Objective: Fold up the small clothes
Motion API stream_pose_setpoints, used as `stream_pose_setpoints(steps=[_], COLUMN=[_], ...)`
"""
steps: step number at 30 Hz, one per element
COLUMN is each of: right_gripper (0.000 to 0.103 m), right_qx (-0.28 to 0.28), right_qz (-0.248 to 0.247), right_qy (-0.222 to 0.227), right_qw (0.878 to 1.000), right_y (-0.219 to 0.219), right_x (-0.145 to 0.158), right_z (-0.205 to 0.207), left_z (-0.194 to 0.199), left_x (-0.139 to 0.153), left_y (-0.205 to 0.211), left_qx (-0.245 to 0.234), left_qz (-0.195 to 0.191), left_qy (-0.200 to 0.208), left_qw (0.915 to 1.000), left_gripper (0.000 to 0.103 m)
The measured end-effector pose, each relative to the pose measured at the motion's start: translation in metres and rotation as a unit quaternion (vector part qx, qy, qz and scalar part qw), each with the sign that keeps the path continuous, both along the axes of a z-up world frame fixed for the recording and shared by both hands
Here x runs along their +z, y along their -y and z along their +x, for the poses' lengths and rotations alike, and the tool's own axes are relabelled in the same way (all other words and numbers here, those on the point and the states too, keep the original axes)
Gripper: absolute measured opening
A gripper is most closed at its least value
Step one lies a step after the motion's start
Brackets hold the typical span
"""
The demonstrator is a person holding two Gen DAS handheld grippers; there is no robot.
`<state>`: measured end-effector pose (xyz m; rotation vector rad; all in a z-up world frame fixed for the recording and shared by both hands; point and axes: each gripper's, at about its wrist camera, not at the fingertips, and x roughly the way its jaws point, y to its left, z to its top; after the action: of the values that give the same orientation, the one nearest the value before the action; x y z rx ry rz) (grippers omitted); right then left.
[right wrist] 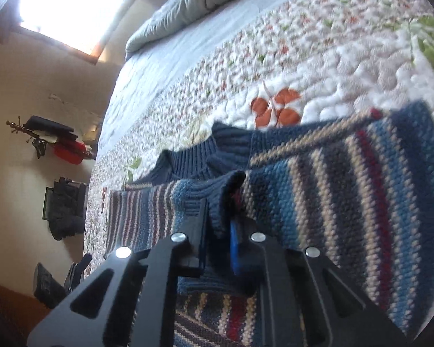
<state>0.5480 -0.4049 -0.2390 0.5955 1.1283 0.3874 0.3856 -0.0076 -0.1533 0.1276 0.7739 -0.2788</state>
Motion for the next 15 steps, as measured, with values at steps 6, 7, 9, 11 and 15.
stream_pose_setpoints(steps=[6, 7, 9, 11, 15], right_gripper=[0.014, 0.015, 0.020, 0.028, 0.045], right_qx=[-0.009, -0.010, -0.016, -0.018, -0.025], right_qz=[-0.013, -0.007, 0.003, 0.010, 0.021], right_qy=[-0.023, -0.023, -0.023, -0.027, -0.030], right_qw=[1.000, 1.000, 1.000, 0.999, 0.999], right_y=[0.006, 0.006, 0.008, 0.010, 0.017], right_x=[-0.021, -0.023, -0.022, -0.022, -0.015], right_z=[0.002, 0.001, -0.001, -0.003, -0.017], left_z=[-0.010, -0.010, -0.011, -0.012, -0.008], left_x=[0.010, 0.011, 0.013, 0.016, 0.019], left_y=[0.009, 0.009, 0.011, 0.010, -0.001], left_qx=[-0.015, -0.014, -0.016, -0.014, -0.006], left_qz=[-0.006, -0.005, -0.005, -0.003, -0.020], left_qy=[0.007, 0.008, 0.008, 0.007, -0.002], left_qw=[0.9998, 0.9999, 0.9998, 0.9999, 0.9998], left_gripper=[0.099, 0.099, 0.099, 0.099, 0.099])
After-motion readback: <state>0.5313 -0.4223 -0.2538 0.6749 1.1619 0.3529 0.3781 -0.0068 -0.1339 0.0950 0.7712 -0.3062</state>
